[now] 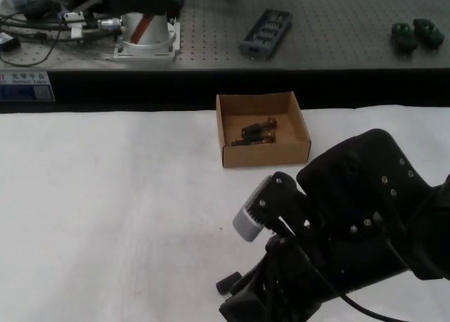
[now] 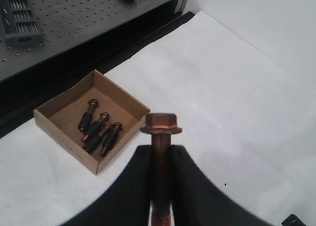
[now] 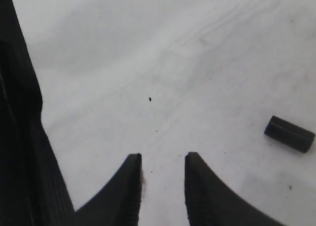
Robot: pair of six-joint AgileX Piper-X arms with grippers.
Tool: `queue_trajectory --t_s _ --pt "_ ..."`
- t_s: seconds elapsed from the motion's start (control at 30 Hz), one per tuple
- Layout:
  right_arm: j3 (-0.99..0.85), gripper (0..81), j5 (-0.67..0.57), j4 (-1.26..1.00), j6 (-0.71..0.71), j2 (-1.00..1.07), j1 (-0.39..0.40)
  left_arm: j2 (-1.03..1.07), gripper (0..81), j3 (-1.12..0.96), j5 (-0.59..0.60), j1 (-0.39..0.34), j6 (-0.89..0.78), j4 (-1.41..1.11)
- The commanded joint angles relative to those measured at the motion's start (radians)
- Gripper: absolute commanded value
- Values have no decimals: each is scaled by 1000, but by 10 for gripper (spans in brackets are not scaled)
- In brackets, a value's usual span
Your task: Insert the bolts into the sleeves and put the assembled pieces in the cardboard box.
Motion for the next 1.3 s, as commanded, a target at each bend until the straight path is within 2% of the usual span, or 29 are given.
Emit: queue_trajectory --t_s 0.0,0.13,0.3,0.57,0.73,0.83,0.97,1.27 --pt "-11 232 19 8 -105 1 0 -13 62 -4 19 1 -9 -8" --pt "-11 232 24 8 -227 18 0 -13 62 9 17 1 -60 -7" --pt "-13 232 47 8 -303 85 -17 -13 62 92 18 1 -60 -55" --pt "-72 232 103 26 -483 161 -102 -13 62 286 54 -21 -62 -268" --pt "-150 232 102 41 -525 200 -147 -13 62 372 58 -59 -57 -353" --pt "-193 232 50 77 -525 220 -164 -18 60 412 58 -84 -53 -432" --pt "-223 232 11 121 -558 254 -175 -30 6 471 61 -110 -53 -541" --pt "-223 232 19 168 -598 300 -179 -104 6 615 62 -122 -55 -653"
